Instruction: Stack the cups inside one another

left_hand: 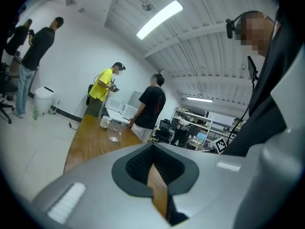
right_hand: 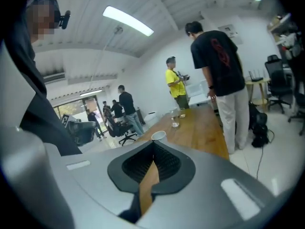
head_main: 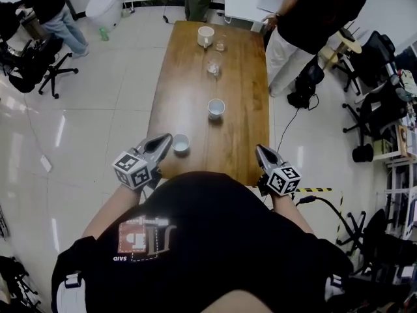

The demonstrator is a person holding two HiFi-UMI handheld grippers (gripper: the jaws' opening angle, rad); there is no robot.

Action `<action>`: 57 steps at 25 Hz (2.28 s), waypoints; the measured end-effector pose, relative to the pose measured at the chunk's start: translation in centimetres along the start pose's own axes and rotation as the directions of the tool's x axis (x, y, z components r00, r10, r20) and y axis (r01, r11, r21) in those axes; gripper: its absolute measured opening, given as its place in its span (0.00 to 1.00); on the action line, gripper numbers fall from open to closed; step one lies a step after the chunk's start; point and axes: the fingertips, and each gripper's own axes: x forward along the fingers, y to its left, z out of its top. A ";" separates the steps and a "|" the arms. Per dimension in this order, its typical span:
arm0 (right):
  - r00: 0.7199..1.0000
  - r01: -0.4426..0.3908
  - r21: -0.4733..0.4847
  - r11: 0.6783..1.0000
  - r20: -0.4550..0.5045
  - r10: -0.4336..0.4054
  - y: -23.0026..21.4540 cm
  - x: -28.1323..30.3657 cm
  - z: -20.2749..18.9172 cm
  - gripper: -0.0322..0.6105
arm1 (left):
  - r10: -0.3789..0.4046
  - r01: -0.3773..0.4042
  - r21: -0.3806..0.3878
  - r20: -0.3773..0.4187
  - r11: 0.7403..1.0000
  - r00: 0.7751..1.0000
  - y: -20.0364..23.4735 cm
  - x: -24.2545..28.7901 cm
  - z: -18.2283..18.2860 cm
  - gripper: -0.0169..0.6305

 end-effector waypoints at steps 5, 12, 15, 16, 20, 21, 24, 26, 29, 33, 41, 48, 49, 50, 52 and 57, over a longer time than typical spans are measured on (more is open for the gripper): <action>0.999 0.010 0.051 0.999 -0.047 -0.007 0.5 -1.6 -5.0 0.07 | -0.035 0.036 0.019 -0.050 0.999 0.998 -1.3 2.7 -1.4 0.02; 0.998 0.007 0.015 1.000 -0.062 -0.006 0.0 -1.6 -5.0 0.07 | -0.045 0.046 0.021 -0.062 0.999 0.997 -1.9 3.1 -1.7 0.02; 0.999 0.002 0.007 1.000 -0.054 -0.002 -0.2 -1.5 -4.5 0.07 | -0.038 0.040 0.020 -0.056 0.999 0.998 -1.7 3.0 -1.8 0.02; 0.999 0.000 0.005 1.000 -0.054 0.000 -0.2 -1.4 -4.5 0.07 | -0.037 0.038 0.020 -0.055 0.999 0.998 -1.6 2.9 -1.8 0.02; 0.998 -0.012 -0.005 1.000 -0.061 0.012 0.0 -1.0 -4.5 0.07 | -0.033 0.034 0.019 -0.049 0.999 0.998 -1.6 2.6 -1.8 0.02; 0.998 -0.016 -0.006 1.000 -0.063 0.016 0.1 -1.0 -4.5 0.07 | -0.031 0.032 0.017 -0.047 0.999 0.998 -1.6 2.5 -1.7 0.02; 0.997 -0.029 -0.012 1.000 -0.072 0.028 0.3 -0.6 -4.3 0.07 | -0.020 0.021 0.017 -0.039 1.000 0.999 -1.5 2.0 -1.5 0.02; 0.996 -0.043 -0.035 0.998 -0.081 0.040 0.3 -0.1 -3.9 0.07 | -0.007 0.007 0.018 -0.028 1.000 1.000 -1.3 1.6 -1.3 0.02; 0.993 -0.075 -0.118 0.990 -0.100 0.063 0.3 1.3 -2.3 0.07 | 0.019 -0.019 0.016 -0.008 1.000 1.000 -0.8 0.6 -0.8 0.02; 0.987 -0.129 -0.253 0.959 -0.128 0.099 0.7 4.8 1.2 0.08 | 0.066 -0.066 0.011 0.017 0.998 0.998 -0.1 -1.8 -0.5 0.02; 0.954 -0.197 -0.511 0.837 -0.297 0.043 1.0 14.4 4.7 0.20 | 0.212 -0.210 -0.039 0.067 0.977 0.975 2.7 -8.3 -0.9 0.02; 0.795 -0.461 -0.688 0.561 -0.601 -0.084 2.2 22.0 -2.3 0.30 | 0.324 -0.319 -0.087 0.055 0.944 0.944 4.2 -13.5 -2.5 0.02; 0.771 -0.486 -0.699 0.525 -0.626 -0.118 1.9 22.7 -3.3 0.30 | 0.333 -0.328 -0.090 0.053 0.940 0.941 4.4 -14.0 -2.6 0.02; 0.748 -0.509 -0.705 0.493 -0.646 -0.151 1.5 23.2 -4.3 0.30 | 0.342 -0.336 -0.093 0.051 0.937 0.938 4.7 -14.5 -2.7 0.02; 0.707 -0.544 -0.706 0.454 -0.676 -0.205 0.7 23.8 -6.0 0.30 | 0.357 -0.352 -0.098 0.046 0.931 0.933 5.0 -15.5 -2.9 0.02; 0.698 -0.539 -0.726 0.427 -0.669 -0.256 0.0 24.2 -7.3 0.16 | 0.379 -0.373 -0.111 0.042 0.921 0.925 5.7 -17.3 -3.0 0.02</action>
